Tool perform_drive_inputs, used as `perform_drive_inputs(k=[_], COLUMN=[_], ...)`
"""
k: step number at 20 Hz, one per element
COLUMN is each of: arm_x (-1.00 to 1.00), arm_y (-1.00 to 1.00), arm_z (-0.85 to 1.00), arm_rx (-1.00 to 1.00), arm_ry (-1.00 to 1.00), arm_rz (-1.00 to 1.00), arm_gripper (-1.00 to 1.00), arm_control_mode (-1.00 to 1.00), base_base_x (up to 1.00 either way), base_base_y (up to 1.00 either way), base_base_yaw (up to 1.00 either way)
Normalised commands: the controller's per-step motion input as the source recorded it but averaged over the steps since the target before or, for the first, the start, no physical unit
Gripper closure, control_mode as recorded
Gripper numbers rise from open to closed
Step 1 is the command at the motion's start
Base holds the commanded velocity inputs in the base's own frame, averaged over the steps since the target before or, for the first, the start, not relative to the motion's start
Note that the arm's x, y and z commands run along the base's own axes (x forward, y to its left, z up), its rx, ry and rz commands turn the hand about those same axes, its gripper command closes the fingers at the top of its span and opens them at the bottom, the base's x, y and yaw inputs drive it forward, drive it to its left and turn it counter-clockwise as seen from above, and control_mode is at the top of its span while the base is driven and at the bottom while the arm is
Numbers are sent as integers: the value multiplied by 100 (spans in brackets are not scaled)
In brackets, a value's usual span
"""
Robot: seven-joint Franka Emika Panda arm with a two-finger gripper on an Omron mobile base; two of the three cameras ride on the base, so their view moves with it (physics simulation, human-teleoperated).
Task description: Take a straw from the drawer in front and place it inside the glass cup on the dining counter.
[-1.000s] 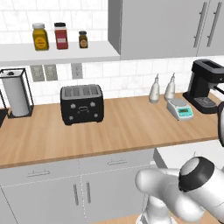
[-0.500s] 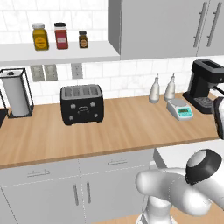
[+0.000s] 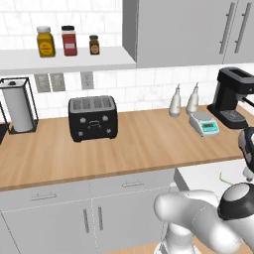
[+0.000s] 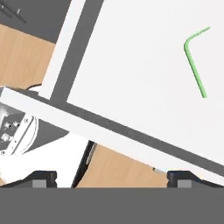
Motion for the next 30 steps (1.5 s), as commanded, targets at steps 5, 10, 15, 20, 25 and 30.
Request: perform_drive_inputs(k=[5, 10, 15, 20, 25, 30], arm_x=[76, 47, 2, -38, -77, -88], arm_y=[-1, -21, -35, -36, -31, -29], arm_z=[-93, -73, -52, -31, -3, -1], arm_rx=[0, 0, -2, -2, 0, 0], arm_ry=[0, 2, 14, 11, 5, 4], arm_rz=[-22, -17, -7, 0, 0, 0], arm_gripper=[-100, -100, -100, -100, -100, -100], arm_control_mode=[-100, -100, -100, -100, -100, -100], base_base_x=[0, 0, 0, 0, 0, 0], base_base_y=[0, 0, 0, 0, 0, 0], base_base_yaw=[0, 0, 0, 0, 0, 0])
